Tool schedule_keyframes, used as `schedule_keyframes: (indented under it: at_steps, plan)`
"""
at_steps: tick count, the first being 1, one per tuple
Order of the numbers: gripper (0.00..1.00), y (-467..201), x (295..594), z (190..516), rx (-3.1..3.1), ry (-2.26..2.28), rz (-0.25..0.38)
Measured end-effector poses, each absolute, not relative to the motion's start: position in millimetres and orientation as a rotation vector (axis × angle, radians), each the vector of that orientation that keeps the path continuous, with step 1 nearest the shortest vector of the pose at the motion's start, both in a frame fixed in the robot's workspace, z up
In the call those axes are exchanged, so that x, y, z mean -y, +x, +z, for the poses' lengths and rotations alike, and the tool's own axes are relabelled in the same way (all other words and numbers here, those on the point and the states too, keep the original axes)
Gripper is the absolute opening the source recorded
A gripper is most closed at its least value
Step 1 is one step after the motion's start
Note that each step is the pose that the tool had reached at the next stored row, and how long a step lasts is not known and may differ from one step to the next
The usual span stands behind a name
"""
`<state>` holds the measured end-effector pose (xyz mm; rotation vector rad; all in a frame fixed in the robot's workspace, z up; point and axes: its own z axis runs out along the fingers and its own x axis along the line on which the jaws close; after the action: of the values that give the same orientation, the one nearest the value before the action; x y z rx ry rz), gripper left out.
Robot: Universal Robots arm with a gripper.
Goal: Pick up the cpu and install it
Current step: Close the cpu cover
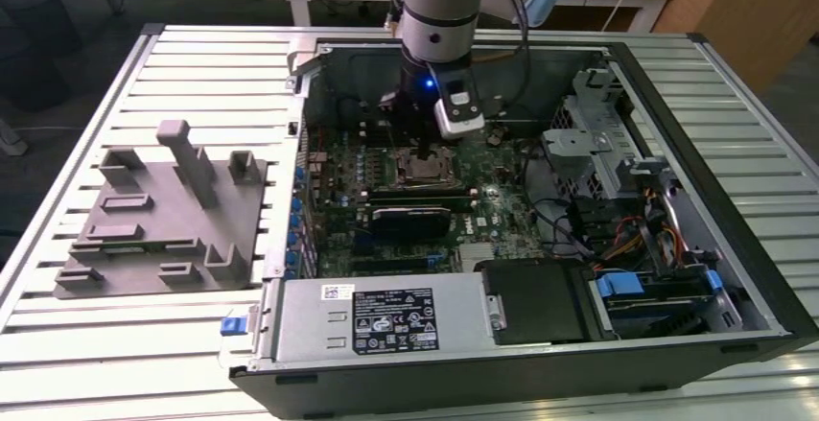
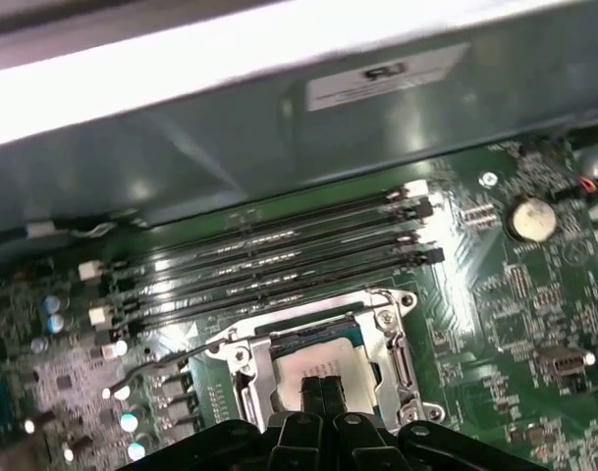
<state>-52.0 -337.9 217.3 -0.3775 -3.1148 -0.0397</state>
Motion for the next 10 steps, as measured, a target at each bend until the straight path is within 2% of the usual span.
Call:
schedule_keyframes:
  at_steps: [10]
  plan:
    - [0.11, -52.0, 337.9, 215.9, 3.133, -0.132, 0.004]
